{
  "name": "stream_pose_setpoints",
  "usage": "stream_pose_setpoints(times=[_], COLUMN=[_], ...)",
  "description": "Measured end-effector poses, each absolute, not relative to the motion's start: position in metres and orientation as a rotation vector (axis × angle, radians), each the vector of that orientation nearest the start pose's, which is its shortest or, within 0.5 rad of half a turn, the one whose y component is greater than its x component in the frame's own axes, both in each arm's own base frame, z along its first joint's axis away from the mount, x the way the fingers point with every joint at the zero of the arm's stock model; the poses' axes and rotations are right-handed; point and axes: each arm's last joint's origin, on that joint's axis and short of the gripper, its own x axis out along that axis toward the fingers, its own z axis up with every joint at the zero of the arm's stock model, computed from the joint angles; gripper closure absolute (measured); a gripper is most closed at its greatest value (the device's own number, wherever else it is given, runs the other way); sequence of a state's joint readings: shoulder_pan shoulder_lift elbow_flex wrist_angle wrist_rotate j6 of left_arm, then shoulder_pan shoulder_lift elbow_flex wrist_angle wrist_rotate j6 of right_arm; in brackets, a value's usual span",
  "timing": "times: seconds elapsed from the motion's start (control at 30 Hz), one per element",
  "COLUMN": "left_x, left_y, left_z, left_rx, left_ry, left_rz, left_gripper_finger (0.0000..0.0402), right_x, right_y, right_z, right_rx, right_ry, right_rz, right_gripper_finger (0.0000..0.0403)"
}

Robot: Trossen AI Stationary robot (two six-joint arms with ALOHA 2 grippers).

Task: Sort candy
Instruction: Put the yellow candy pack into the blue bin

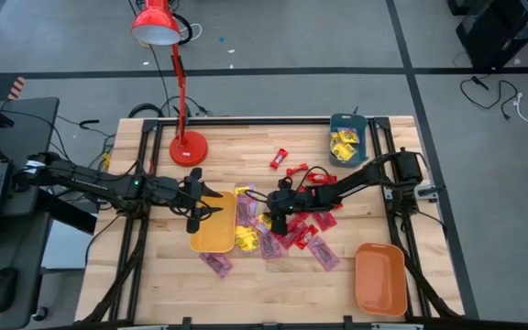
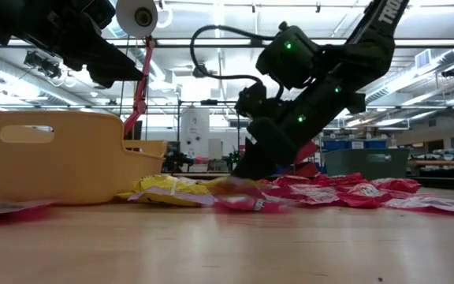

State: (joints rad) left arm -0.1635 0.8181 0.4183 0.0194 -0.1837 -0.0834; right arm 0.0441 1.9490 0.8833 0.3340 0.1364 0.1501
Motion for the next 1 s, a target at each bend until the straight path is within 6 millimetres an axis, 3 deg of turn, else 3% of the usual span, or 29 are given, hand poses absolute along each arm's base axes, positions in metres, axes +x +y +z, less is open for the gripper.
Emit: stream_pose_setpoints(times=[0.23,0.53,0.7,1.0], left_x=[0.177,0.177,0.177,0.177], left_y=[-0.024,-0.024,-0.024,-0.024], left_z=[0.221,0.221,0.221,0.221], left_rx=[-0.017,-0.018,-0.017,-0.018], left_ry=[0.369,0.370,0.370,0.370], left_rz=[0.035,0.036,0.036,0.036], left_gripper_finger=[0.0211,0.0211,0.0211,0.0211], right_x=[0.359,0.354,0.354,0.355], right_y=[0.012,-0.001,-0.003,-0.002], right_z=[0.096,0.099,0.110,0.110], right_rx=[0.080,0.015,0.015,0.051], right_ry=[0.745,0.745,0.710,0.700], right_rz=[-0.163,-0.392,-0.396,-0.398], right_gripper_finger=[0.0229,0.0277,0.0295,0.0310])
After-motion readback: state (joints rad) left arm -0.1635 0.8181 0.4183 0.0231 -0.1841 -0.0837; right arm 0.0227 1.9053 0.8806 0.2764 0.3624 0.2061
